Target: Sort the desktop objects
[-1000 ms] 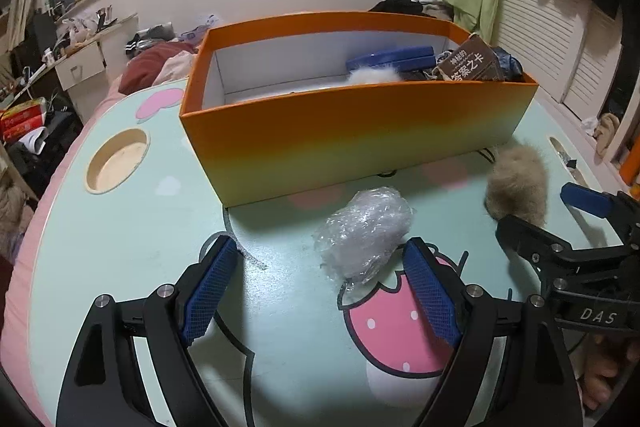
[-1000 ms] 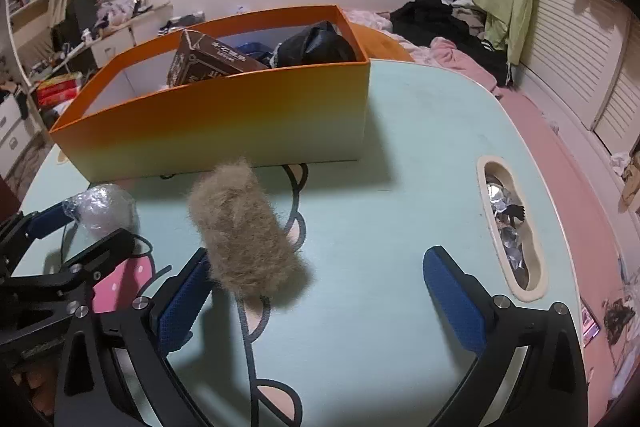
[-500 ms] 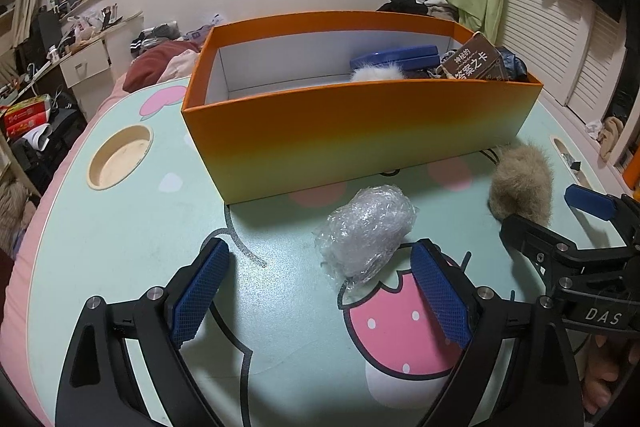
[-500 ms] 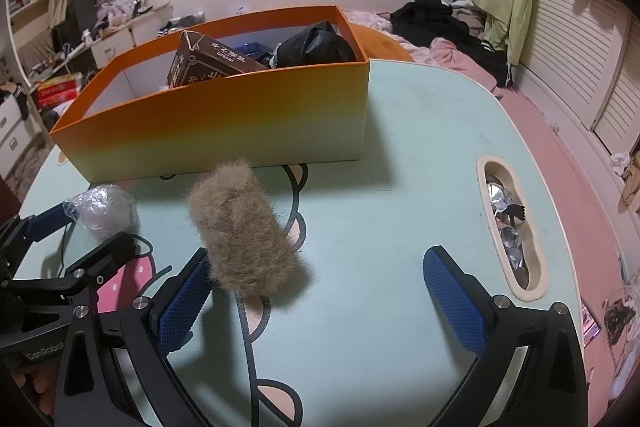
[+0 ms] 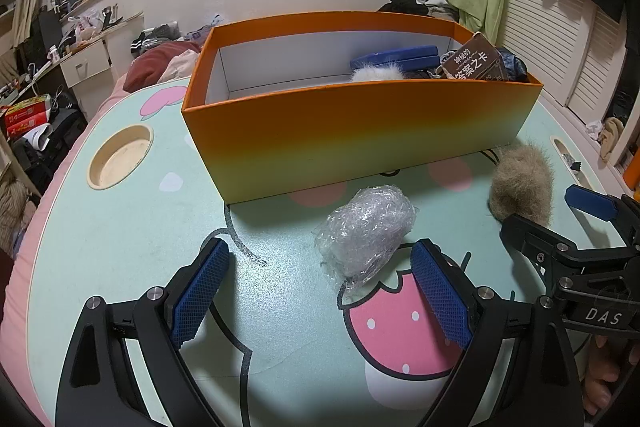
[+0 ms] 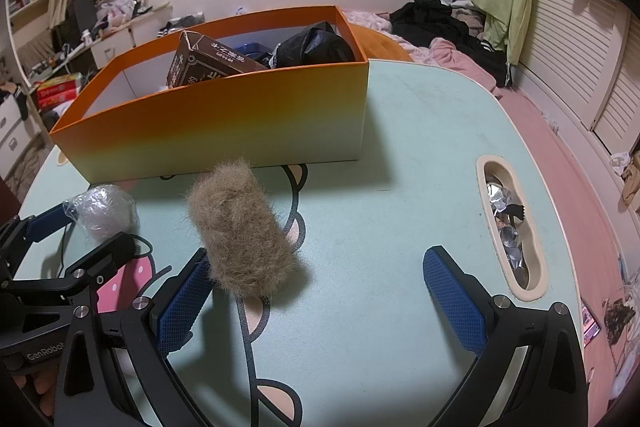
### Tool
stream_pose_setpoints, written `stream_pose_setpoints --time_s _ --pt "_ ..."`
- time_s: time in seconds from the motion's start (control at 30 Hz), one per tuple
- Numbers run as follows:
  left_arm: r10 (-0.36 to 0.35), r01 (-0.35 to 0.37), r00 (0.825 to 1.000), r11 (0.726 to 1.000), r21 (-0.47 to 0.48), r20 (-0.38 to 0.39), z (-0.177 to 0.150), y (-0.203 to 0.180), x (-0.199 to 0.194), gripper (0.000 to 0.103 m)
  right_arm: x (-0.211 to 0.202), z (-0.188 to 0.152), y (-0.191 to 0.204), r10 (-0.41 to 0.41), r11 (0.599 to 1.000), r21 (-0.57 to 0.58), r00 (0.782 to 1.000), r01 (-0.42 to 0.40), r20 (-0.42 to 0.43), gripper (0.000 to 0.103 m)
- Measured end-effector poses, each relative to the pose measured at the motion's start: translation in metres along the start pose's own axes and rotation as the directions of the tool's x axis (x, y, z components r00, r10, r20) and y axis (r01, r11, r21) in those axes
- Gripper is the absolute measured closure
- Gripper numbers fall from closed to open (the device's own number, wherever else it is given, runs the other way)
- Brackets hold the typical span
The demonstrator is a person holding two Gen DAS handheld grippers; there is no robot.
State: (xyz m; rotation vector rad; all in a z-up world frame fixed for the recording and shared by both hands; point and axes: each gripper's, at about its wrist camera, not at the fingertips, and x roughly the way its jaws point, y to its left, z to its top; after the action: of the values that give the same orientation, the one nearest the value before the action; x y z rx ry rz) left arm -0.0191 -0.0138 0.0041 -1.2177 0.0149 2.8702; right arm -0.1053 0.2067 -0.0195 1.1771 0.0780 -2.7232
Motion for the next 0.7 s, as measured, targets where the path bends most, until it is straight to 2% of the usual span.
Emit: stream_pose_setpoints --time_s 0.7 --pt "0.0 0.0 1.0 1.0 0.0 0.0 -0.0003 -0.0006 -0.0004 0.011 -0.0005 -0.0003 0.0017 -0.001 1.0 0.001 1.0 0.001 0.0 0.0"
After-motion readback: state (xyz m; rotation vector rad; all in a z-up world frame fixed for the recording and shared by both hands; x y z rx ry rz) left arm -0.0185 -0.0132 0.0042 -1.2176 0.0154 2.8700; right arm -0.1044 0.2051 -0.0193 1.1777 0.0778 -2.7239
